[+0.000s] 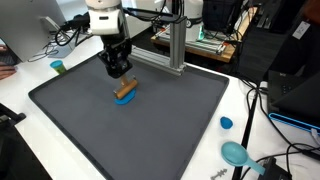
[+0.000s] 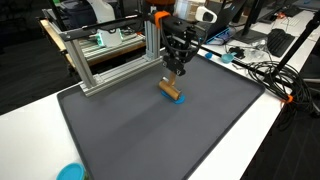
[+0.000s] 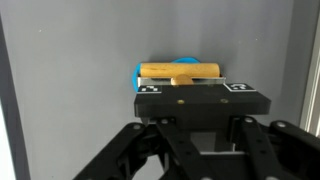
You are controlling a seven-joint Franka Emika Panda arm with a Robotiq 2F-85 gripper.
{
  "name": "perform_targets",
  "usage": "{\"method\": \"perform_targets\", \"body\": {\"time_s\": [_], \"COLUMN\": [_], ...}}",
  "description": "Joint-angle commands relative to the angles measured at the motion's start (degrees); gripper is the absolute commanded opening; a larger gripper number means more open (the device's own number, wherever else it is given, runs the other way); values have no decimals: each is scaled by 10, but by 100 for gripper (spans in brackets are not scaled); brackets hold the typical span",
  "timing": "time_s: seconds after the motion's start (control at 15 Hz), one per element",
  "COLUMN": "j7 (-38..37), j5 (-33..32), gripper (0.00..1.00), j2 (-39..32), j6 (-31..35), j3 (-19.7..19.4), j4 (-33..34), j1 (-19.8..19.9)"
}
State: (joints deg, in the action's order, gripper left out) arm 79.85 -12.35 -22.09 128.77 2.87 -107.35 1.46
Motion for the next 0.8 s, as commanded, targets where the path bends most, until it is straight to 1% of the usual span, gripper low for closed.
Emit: {"method": "perform_targets", "body": {"time_s": [0.0, 0.2, 0.33, 0.53, 0.73], "j7": [3, -15, -41, -76, -99], "j5": [-1, -27, -66, -114, -141], "gripper": [22, 22, 22, 22, 22], "j2": [8, 1, -10, -18, -24], "j6": [14, 26, 40, 42, 37], "j3": [4, -2, -13, -20, -22], "j4": [-11, -25, -30, -31, -29], "j1": [3, -8, -19, -27, -25]}}
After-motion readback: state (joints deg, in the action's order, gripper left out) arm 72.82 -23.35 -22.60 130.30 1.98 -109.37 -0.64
